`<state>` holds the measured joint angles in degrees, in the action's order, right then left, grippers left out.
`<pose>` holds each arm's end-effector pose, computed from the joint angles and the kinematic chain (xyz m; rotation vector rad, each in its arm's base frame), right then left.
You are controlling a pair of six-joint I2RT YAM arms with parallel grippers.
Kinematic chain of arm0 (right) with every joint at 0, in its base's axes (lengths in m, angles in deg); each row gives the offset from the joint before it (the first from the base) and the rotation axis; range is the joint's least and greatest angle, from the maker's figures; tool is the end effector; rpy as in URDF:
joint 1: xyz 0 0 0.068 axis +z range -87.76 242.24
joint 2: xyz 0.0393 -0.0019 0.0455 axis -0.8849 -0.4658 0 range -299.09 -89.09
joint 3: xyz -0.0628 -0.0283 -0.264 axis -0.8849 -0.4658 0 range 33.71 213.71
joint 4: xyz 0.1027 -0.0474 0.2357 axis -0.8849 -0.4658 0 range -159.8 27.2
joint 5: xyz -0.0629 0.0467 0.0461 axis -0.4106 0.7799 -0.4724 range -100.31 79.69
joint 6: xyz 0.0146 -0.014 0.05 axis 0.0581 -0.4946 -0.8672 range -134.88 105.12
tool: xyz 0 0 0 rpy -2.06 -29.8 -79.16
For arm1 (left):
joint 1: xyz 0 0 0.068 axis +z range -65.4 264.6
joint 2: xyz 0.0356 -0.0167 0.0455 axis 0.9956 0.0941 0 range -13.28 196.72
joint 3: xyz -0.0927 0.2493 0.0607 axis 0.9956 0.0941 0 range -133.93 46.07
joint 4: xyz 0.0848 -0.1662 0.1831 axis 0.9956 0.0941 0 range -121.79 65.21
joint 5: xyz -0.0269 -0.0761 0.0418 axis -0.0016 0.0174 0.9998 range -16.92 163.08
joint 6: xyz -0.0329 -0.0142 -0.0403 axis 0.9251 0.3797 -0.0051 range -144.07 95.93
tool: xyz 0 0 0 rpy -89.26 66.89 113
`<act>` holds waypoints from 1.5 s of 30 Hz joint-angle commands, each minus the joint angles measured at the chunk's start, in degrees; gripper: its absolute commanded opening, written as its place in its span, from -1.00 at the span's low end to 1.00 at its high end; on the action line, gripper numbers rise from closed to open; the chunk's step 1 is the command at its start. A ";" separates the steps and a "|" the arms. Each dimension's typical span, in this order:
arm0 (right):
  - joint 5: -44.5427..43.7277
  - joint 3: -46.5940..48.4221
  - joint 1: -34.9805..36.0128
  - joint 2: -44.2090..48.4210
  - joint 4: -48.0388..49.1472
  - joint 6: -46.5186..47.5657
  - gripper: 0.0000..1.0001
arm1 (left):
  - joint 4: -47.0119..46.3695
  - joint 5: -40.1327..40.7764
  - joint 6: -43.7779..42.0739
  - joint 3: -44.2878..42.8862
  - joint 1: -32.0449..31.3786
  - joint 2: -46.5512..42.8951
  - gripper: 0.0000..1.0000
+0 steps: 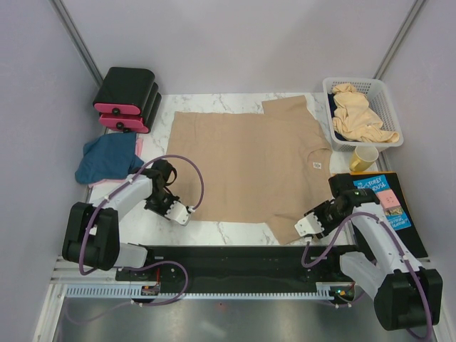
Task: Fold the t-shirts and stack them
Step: Flatten out the tshirt, then grap the side of the flattened tshirt closest away from the robot with both arms
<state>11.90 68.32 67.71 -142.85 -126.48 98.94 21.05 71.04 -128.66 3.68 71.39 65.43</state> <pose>0.1264 0.0257 0.1967 -2.3899 1.3605 0.1760 0.1972 -0.0477 0.1661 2.6596 1.6038 -0.0223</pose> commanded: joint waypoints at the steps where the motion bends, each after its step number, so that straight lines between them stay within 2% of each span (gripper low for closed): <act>1: -0.51 0.54 0.06 -1.52 1.45 8.18 -0.02 | 0.78 -1.12 0.45 -1.20 0.29 0.82 -0.32; 7: -1.21 5.11 0.06 -3.02 -4.24 7.90 0.27 | 0.86 -0.68 0.53 -2.87 0.20 2.14 -0.33; 13: -1.04 6.79 0.06 -2.76 -7.16 9.05 0.39 | 0.69 -0.59 0.53 -4.36 0.21 3.72 -0.33; 26: -1.47 2.40 0.06 -0.56 -7.60 8.44 0.43 | 0.77 -0.86 0.62 -6.56 0.29 5.39 -0.36; 36: -2.27 -3.05 -0.03 0.23 1.96 3.87 0.43 | 0.77 -0.86 0.27 -7.27 0.20 5.57 -0.37; 41: -3.84 -3.23 -0.03 -1.43 4.53 1.67 0.38 | 0.77 -0.77 0.27 -7.35 0.12 5.39 -0.38; 45: -4.90 -3.06 0.06 -1.88 5.58 1.06 0.22 | 0.69 -0.77 0.53 -7.27 0.20 5.31 -0.40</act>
<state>7.88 65.23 67.71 -144.35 -122.81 98.96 21.05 71.04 -128.64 -2.00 71.39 70.59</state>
